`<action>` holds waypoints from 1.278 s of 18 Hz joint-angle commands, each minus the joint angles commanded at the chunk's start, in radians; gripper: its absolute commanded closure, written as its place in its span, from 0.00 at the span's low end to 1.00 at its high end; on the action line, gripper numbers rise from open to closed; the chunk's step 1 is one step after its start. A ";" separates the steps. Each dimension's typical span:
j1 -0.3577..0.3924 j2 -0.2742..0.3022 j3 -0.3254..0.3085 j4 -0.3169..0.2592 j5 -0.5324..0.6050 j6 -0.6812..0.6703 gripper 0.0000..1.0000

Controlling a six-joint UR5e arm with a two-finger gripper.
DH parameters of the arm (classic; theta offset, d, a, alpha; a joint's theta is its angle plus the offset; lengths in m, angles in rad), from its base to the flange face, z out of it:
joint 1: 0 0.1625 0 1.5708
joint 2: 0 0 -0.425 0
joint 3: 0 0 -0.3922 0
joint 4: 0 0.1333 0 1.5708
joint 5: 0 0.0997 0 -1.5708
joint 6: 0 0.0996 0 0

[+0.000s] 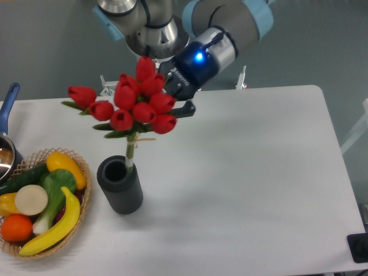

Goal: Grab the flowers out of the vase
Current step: 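Lift the tulip bunch straight up out of the black vase, then carry the held tulips away from the vase over the table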

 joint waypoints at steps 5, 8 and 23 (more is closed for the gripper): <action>0.077 -0.001 0.017 0.002 0.020 0.011 1.00; 0.094 -0.012 0.040 0.002 0.182 0.053 1.00; 0.062 -0.015 0.011 -0.071 1.057 0.253 1.00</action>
